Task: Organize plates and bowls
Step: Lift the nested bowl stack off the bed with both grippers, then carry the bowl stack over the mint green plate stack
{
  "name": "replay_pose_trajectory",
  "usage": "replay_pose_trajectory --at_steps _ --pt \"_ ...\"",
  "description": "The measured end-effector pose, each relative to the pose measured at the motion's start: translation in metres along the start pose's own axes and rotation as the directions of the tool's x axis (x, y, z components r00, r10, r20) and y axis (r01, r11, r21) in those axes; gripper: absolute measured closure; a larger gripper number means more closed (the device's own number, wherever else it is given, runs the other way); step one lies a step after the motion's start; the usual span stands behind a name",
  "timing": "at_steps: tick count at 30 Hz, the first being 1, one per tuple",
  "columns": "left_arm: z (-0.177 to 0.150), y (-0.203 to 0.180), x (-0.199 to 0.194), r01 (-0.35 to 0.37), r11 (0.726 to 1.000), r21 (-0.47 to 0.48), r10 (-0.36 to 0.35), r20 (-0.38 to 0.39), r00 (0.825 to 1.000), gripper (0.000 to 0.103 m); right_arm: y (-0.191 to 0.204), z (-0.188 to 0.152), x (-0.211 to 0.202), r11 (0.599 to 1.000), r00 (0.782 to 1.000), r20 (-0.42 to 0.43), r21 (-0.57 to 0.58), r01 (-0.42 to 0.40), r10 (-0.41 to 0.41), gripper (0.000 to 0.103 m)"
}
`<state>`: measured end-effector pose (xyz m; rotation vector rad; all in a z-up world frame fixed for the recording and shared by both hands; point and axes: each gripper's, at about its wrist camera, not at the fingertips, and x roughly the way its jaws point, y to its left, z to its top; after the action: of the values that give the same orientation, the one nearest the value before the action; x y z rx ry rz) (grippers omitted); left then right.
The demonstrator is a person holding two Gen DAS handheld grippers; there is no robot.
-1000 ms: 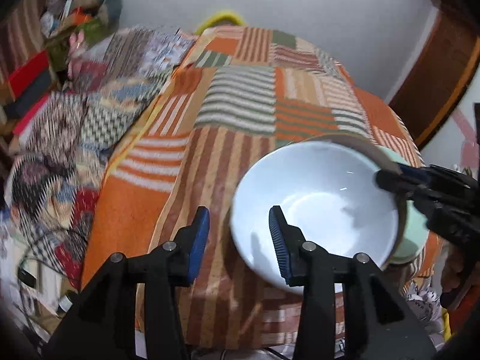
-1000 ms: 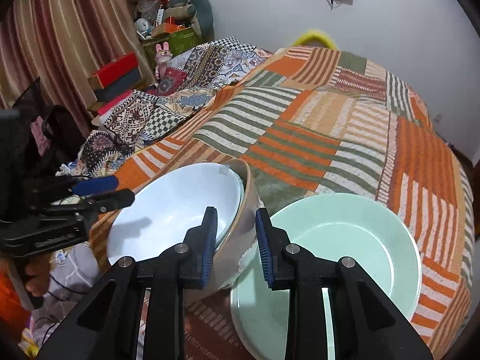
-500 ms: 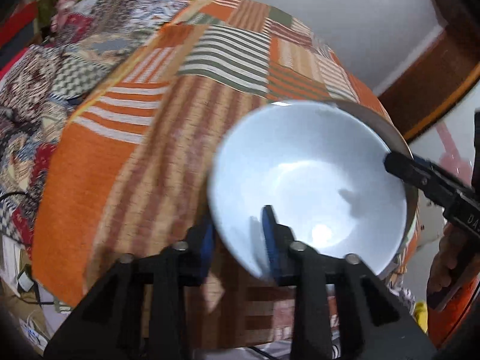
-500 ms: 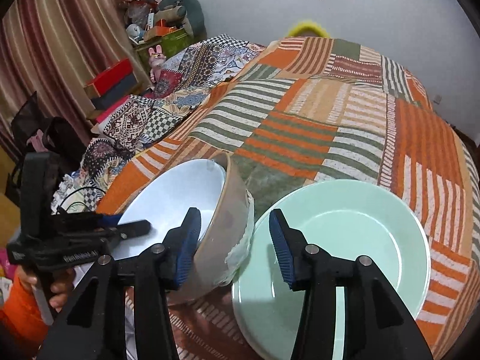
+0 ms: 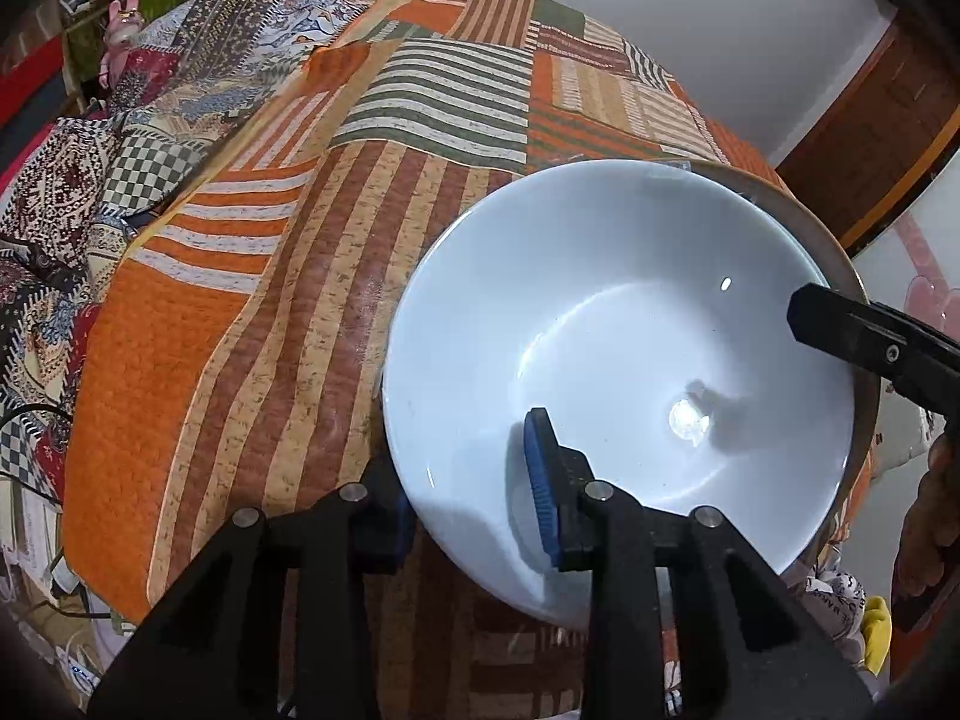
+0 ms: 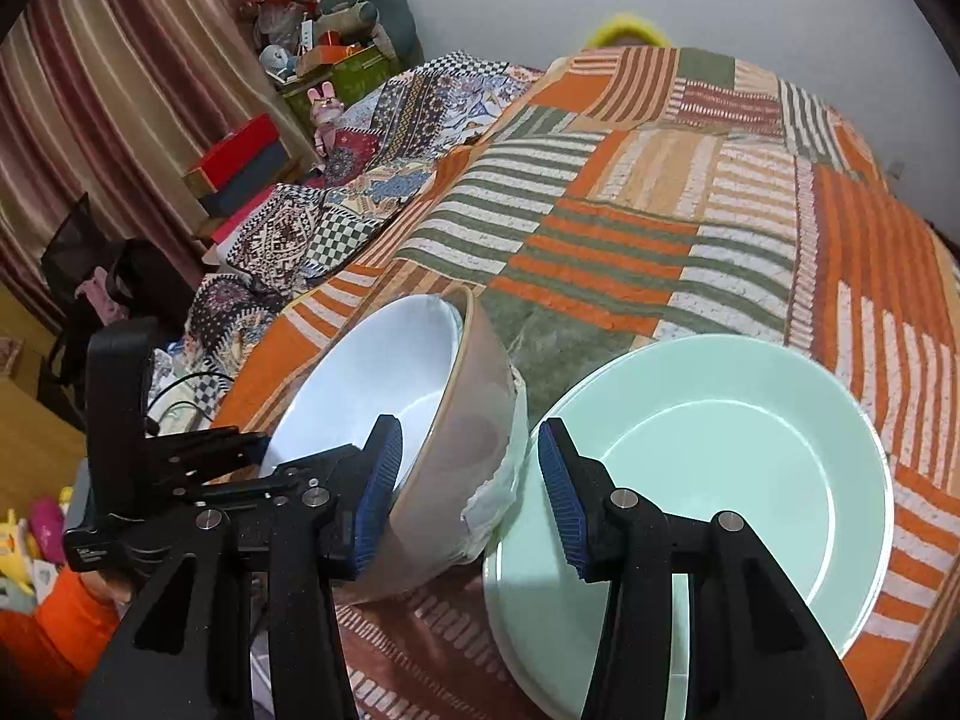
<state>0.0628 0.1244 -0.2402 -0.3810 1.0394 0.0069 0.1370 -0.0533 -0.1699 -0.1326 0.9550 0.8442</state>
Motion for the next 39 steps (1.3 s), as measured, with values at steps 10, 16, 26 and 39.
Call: replay_pose_trajectory --at_steps 10,16,26,39 --pt "-0.006 0.009 -0.003 0.025 0.999 -0.019 -0.025 -0.002 1.000 0.071 0.012 0.002 0.009 1.000 0.999 -0.052 -0.017 0.003 -0.004 0.063" --pt "-0.014 0.025 -0.012 0.002 0.999 -0.040 -0.002 0.008 1.000 0.071 0.018 0.010 0.026 1.000 0.997 -0.072 -0.020 -0.019 0.018 0.067" --pt "-0.005 0.030 -0.033 0.036 0.998 -0.050 -0.033 0.065 0.997 0.067 0.003 0.019 0.061 0.999 0.988 -0.151 -0.021 -0.035 0.032 0.081" --pt "-0.013 0.037 -0.042 0.083 0.993 -0.090 -0.080 0.037 0.996 0.062 0.004 0.007 0.041 0.998 0.994 -0.108 -0.052 0.020 -0.026 0.081"
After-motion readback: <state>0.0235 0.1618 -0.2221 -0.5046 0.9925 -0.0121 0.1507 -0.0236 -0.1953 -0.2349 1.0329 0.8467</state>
